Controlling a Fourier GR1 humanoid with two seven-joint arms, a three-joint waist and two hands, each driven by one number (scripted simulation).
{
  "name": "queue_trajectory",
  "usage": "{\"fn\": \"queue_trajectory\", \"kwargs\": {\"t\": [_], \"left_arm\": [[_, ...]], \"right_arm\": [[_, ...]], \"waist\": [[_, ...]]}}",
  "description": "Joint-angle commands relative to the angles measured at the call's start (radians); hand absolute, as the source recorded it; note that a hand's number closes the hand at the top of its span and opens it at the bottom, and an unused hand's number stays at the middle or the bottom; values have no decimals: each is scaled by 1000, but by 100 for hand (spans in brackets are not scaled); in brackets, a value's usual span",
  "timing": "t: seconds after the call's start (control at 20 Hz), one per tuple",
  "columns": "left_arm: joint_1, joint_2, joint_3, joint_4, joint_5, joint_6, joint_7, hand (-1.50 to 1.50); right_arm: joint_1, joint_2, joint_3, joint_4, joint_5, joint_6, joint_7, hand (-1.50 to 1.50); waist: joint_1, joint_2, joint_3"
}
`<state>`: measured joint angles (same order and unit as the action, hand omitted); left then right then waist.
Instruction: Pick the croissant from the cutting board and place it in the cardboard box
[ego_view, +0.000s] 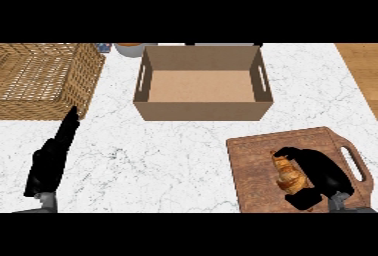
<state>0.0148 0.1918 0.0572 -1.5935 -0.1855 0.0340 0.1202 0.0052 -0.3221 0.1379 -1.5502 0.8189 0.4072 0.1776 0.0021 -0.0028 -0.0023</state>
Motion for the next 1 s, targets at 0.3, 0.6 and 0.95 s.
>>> {"fn": "queue_trajectory", "kwargs": {"t": [0.3, 0.6, 0.95], "left_arm": [[63, -16, -5, -13, -22, -7, -42, 0], [-30, -32, -42, 25, -22, -31, -36, 0], [-95, -31, -59, 19, -23, -46, -34, 0]], "right_arm": [[-28, 18, 8, -35, 148, -177, -31, 150], [-299, -130, -50, 187, 103, -165, -312, 150], [-544, -296, -68, 345, 75, -146, -639, 150]], "waist": [[2, 2, 2], [77, 26, 7], [146, 52, 10]]}}
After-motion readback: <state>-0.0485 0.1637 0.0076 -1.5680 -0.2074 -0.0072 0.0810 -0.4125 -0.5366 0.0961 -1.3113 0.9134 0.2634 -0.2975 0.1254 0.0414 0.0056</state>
